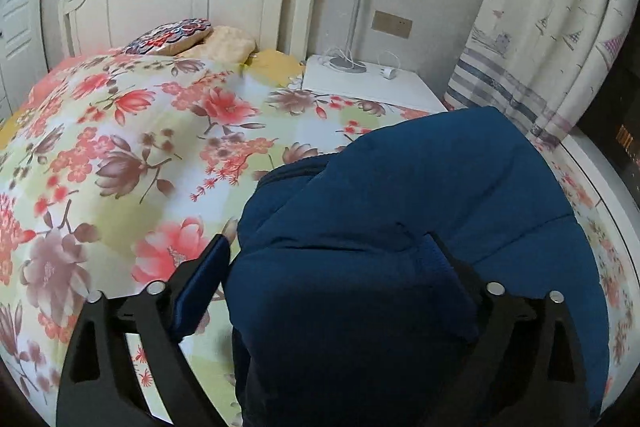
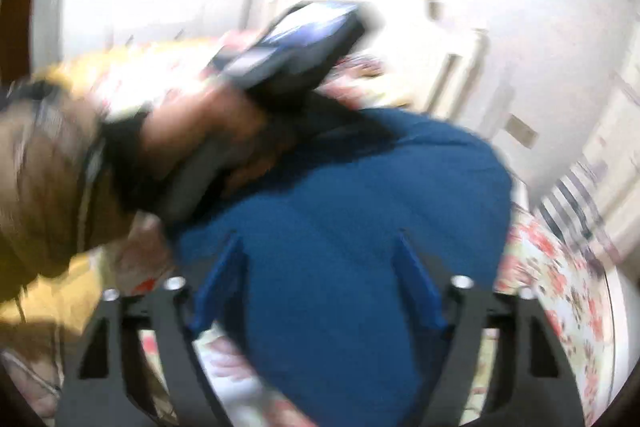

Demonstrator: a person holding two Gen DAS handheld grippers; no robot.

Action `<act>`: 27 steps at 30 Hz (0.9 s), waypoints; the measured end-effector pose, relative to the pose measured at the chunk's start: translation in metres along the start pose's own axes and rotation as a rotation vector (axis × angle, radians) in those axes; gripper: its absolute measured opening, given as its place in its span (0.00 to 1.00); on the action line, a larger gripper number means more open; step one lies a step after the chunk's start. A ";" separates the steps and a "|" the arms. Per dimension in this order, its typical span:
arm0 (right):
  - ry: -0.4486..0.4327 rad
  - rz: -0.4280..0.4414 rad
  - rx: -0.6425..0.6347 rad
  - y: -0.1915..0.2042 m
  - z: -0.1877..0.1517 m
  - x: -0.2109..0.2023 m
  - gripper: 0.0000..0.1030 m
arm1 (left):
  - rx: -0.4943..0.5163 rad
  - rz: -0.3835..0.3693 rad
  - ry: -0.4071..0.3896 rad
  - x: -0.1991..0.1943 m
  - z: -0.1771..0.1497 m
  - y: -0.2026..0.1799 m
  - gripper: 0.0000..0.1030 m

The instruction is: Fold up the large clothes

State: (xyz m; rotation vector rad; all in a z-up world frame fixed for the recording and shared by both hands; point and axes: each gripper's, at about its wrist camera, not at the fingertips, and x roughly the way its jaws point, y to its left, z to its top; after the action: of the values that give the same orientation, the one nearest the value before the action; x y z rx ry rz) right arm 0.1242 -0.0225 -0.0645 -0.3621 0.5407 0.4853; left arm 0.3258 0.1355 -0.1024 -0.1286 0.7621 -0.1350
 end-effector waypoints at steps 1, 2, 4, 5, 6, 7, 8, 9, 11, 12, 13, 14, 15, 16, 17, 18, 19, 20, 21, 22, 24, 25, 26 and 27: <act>-0.029 -0.023 0.059 -0.024 0.004 -0.005 0.60 | -0.012 -0.008 -0.001 0.001 -0.001 0.003 0.94; -0.040 -0.036 0.105 -0.044 0.008 -0.005 0.57 | -0.018 -0.010 -0.001 0.003 -0.001 0.005 0.94; -0.041 -0.050 0.206 -0.089 0.016 0.003 0.55 | -0.017 -0.006 -0.003 0.003 -0.001 0.004 0.95; -0.038 -0.055 0.268 -0.115 0.022 0.014 0.50 | -0.013 -0.001 -0.005 0.001 -0.001 0.000 0.95; -0.030 -0.050 0.317 -0.136 0.028 0.026 0.46 | -0.012 0.003 -0.005 0.001 -0.002 -0.001 0.95; -0.021 -0.041 0.352 -0.152 0.034 0.038 0.44 | -0.013 0.003 -0.004 0.001 -0.002 -0.001 0.95; -0.005 -0.019 0.387 -0.169 0.043 0.059 0.41 | -0.016 0.001 -0.001 0.002 -0.002 0.000 0.95; 0.006 -0.013 0.395 -0.178 0.049 0.069 0.39 | -0.018 -0.001 0.002 0.002 -0.002 0.001 0.96; 0.033 -0.003 0.391 -0.189 0.065 0.099 0.37 | -0.024 -0.007 0.012 0.003 -0.002 0.002 0.96; 0.046 0.000 0.374 -0.193 0.071 0.113 0.37 | -0.026 -0.009 0.015 0.003 -0.002 0.002 0.96; 0.071 -0.002 0.338 -0.194 0.078 0.133 0.37 | -0.026 -0.010 0.021 0.004 -0.002 0.002 0.96; 0.113 -0.001 0.296 -0.189 0.079 0.153 0.37 | -0.025 -0.009 0.028 0.005 -0.001 0.002 0.96; 0.161 0.002 0.260 -0.188 0.076 0.173 0.37 | -0.024 -0.005 0.031 0.006 -0.001 0.002 0.96; 0.244 0.005 0.217 -0.185 0.069 0.199 0.38 | -0.026 0.002 0.034 0.007 -0.001 0.003 0.96; 0.305 0.017 0.202 -0.185 0.062 0.218 0.38 | -0.031 0.003 0.038 0.008 0.000 0.003 0.96; 0.312 0.026 0.213 -0.186 0.061 0.224 0.38 | -0.033 0.011 0.054 0.012 0.001 0.003 0.96; 0.327 0.022 0.204 -0.185 0.062 0.226 0.38 | -0.032 0.013 0.067 0.015 0.002 0.003 0.96; 0.361 -0.003 0.148 -0.179 0.068 0.228 0.38 | -0.033 0.008 0.074 0.017 0.002 0.004 0.96; 0.379 -0.016 0.118 -0.174 0.071 0.227 0.39 | -0.038 0.000 0.080 0.018 0.001 0.006 0.96; 0.401 -0.032 0.090 -0.169 0.078 0.225 0.39 | -0.041 -0.006 0.081 0.018 0.001 0.007 0.96; 0.358 -0.020 0.083 -0.168 0.097 0.211 0.39 | -0.044 -0.007 0.080 0.018 0.000 0.008 0.96; 0.294 0.042 0.116 -0.169 0.109 0.202 0.39 | -0.043 -0.006 0.081 0.018 0.000 0.007 0.96; 0.263 0.093 0.141 -0.172 0.114 0.197 0.39 | -0.040 -0.001 0.080 0.018 0.000 0.007 0.96; 0.250 0.142 0.154 -0.170 0.118 0.198 0.39 | -0.039 0.002 0.079 0.018 0.000 0.007 0.96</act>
State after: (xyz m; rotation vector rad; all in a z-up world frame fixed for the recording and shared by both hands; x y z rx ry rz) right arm 0.4092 -0.0425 -0.0479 -0.2387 0.8456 0.5351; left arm 0.3392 0.1391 -0.1159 -0.1606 0.8436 -0.1243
